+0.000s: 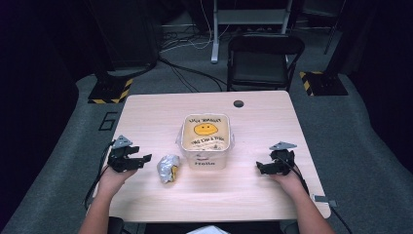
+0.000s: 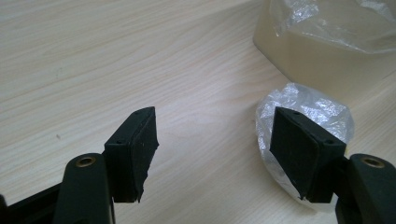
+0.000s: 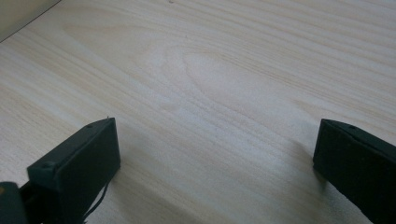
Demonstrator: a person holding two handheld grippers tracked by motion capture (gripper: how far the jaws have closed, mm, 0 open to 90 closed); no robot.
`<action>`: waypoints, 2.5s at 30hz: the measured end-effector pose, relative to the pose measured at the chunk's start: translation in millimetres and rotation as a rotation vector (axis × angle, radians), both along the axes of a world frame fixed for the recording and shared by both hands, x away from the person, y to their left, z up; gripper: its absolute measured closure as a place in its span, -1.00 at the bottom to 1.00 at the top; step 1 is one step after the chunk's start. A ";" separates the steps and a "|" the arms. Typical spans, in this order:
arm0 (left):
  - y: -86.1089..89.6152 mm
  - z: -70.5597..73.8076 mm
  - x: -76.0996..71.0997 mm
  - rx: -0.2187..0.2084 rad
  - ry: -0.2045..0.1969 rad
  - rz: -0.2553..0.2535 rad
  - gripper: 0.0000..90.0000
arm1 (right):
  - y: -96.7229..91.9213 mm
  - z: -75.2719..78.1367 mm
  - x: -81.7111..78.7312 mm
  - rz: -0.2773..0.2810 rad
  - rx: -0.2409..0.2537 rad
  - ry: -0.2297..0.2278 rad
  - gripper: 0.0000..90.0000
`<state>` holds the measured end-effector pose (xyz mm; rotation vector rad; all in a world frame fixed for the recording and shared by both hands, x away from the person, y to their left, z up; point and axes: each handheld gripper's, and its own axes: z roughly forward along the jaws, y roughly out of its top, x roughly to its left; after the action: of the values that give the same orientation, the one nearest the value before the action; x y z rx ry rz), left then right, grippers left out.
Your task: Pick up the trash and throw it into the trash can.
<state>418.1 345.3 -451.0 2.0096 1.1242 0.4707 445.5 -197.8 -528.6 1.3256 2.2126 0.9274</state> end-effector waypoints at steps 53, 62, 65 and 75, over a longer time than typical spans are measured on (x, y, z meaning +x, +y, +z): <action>-66.2 -20.5 -1.4 0.074 0.034 -0.204 -0.62 | 0.0 0.0 0.0 0.000 0.000 0.000 -1.00; -67.5 -29.4 3.2 0.108 0.056 -0.207 -0.68 | 0.1 0.1 -0.3 -0.001 0.001 0.003 -1.00; -67.7 -32.0 3.9 0.106 0.061 -0.203 -0.68 | 0.1 0.1 -0.3 -0.001 0.001 0.003 -1.00; -69.6 -41.9 7.8 0.109 0.093 -0.217 -0.64 | 0.1 0.1 -0.3 -0.001 0.001 0.003 -1.00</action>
<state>425.9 275.8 -492.9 2.2383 0.9374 0.3355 445.2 -197.7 -528.4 1.3295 2.2132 0.9269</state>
